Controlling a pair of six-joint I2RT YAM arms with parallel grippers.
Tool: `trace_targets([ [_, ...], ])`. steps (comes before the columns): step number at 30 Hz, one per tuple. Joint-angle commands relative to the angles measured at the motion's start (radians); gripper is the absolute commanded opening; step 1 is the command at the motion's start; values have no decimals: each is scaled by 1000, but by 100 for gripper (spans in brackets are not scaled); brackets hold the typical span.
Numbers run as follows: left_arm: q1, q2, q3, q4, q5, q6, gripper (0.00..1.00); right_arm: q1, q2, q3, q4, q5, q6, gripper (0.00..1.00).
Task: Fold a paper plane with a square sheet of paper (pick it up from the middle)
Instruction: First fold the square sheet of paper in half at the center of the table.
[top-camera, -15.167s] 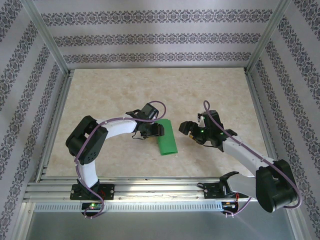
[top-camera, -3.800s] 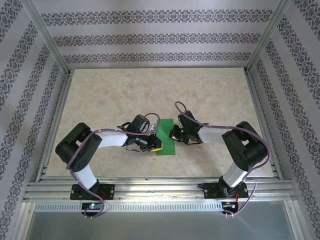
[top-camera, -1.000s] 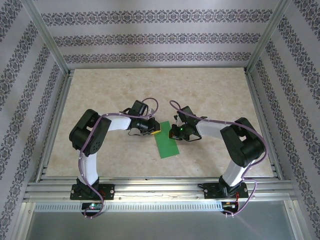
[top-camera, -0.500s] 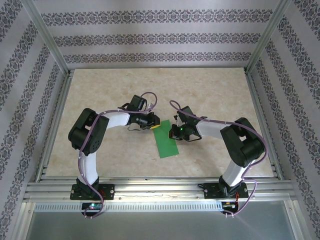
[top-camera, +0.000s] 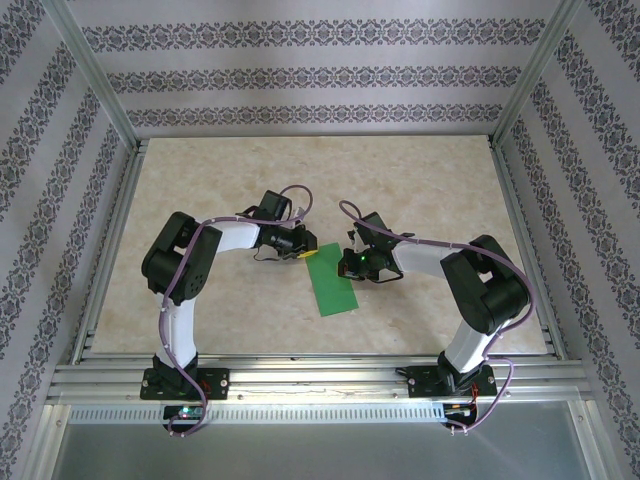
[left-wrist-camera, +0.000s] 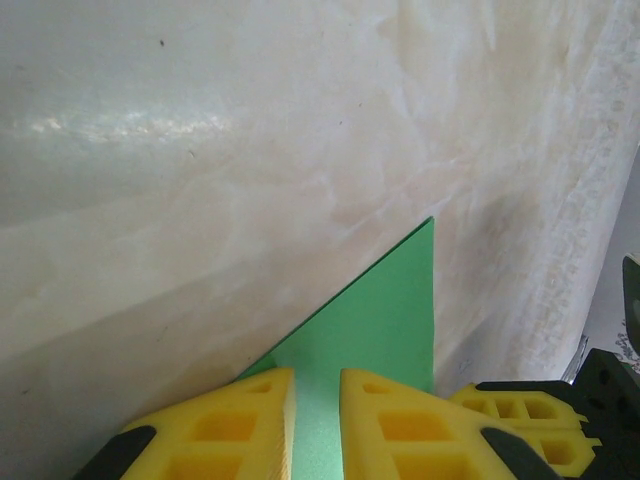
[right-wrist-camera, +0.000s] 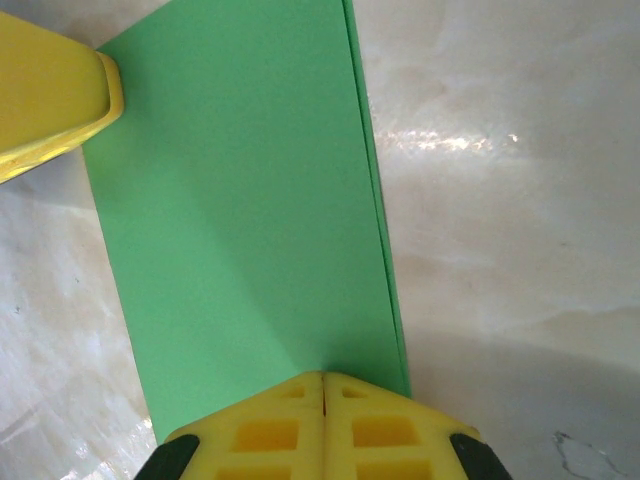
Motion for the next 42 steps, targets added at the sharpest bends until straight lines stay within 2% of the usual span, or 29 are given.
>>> trace_targets([
  [1, 45, 35, -2, -45, -68, 42, 19, -5, 34, -37, -136, 46, -7, 0],
  [9, 67, 33, 30, -64, -94, 44, 20, -7, 30, -59, -122, 46, 1, 0],
  [17, 67, -77, 28, -68, -61, 19, 22, -7, 25, -56, -118, 39, 3, 0],
  [24, 16, -156, -33, -22, -12, -17, 22, -7, 23, -44, -121, 39, 2, 0],
  [32, -21, -71, -81, 39, 34, -19, 22, -7, 28, -53, -114, 42, 11, 0],
  [38, -3, -31, -75, 9, -78, -27, 21, -7, 25, -71, -108, 43, 14, 0],
  [42, 37, -16, -81, 38, -82, -74, 22, -8, 18, -81, -105, 48, 15, 0],
])
